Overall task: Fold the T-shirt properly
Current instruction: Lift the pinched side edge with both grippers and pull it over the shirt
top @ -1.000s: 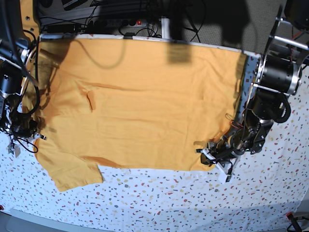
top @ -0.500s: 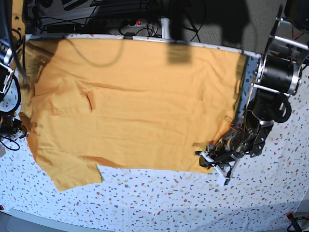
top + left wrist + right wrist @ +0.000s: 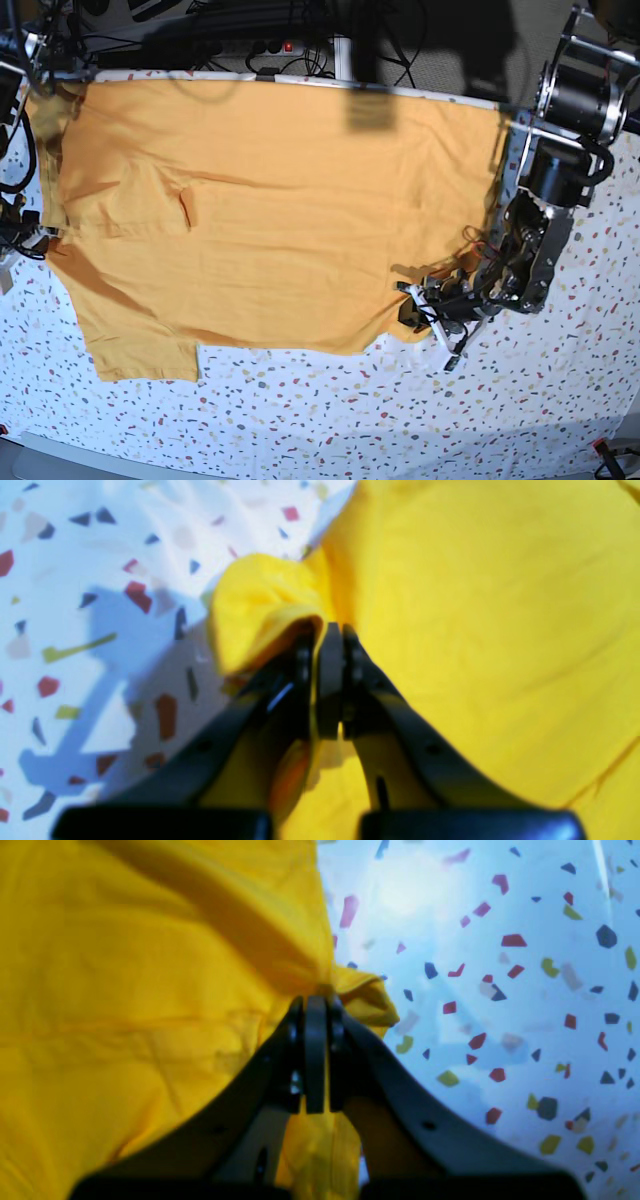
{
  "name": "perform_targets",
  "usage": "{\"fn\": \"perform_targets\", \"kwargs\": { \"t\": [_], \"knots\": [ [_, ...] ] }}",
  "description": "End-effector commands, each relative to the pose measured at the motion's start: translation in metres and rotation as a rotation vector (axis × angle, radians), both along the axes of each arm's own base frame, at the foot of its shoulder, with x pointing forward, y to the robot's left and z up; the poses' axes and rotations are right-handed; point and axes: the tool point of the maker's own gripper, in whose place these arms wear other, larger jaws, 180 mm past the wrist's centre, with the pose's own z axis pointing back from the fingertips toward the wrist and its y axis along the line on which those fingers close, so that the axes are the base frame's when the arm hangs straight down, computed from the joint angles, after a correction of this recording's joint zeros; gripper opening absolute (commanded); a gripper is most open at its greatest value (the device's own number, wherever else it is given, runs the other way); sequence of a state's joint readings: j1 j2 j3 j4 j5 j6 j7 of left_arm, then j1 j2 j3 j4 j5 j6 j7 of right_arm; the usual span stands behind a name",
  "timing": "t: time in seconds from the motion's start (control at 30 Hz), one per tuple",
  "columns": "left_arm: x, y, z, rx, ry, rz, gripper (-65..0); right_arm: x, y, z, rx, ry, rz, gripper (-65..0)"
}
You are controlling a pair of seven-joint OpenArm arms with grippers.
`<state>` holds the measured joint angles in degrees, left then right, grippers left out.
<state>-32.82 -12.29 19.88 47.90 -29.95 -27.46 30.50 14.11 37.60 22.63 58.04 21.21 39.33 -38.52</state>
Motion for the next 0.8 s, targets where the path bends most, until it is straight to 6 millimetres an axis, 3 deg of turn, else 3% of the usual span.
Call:
{"fn": "perform_targets", "kwargs": {
  "t": [0.0, 0.33, 0.53, 0.57, 0.67, 0.7, 0.77],
  "knots": [
    [0.017, 0.000, 0.033, -0.032, -0.091, -0.001, -65.0, 0.009, -0.010, 0.027, -0.033, -0.067, 0.009, -65.0],
    [0.006, 0.025, 0.075, -0.087, -0.158, 0.052, -65.0, -0.010, -0.031, 0.043, -0.059, -0.112, -0.051, -65.0],
    [0.005, 0.025, 0.078, -0.115, -0.157, 0.062, -65.0, 0.000, -0.017, 0.053, 0.051, -0.183, -0.047, -65.0],
    [0.005, 0.025, 0.078, -0.115, -0.157, 0.061, -65.0, 0.002, -0.016, 0.055, 0.053, -0.190, -0.047, -59.7],
    [0.005, 0.025, 0.078, -0.115, -0.158, 0.061, -65.0, 0.007, -0.021, 0.063, 0.020, -0.206, -0.048, -35.4],
    [0.005, 0.025, 0.078, -0.116, -0.159, 0.062, -65.0, 0.011, -0.022, 0.067, 0.006, -0.217, -0.047, -31.6],
    [0.005, 0.025, 0.078, -0.117, -0.161, 0.061, -65.0, 0.018, -0.021, 0.073, -0.006, -0.227, -0.038, -30.5]
  ]
}}
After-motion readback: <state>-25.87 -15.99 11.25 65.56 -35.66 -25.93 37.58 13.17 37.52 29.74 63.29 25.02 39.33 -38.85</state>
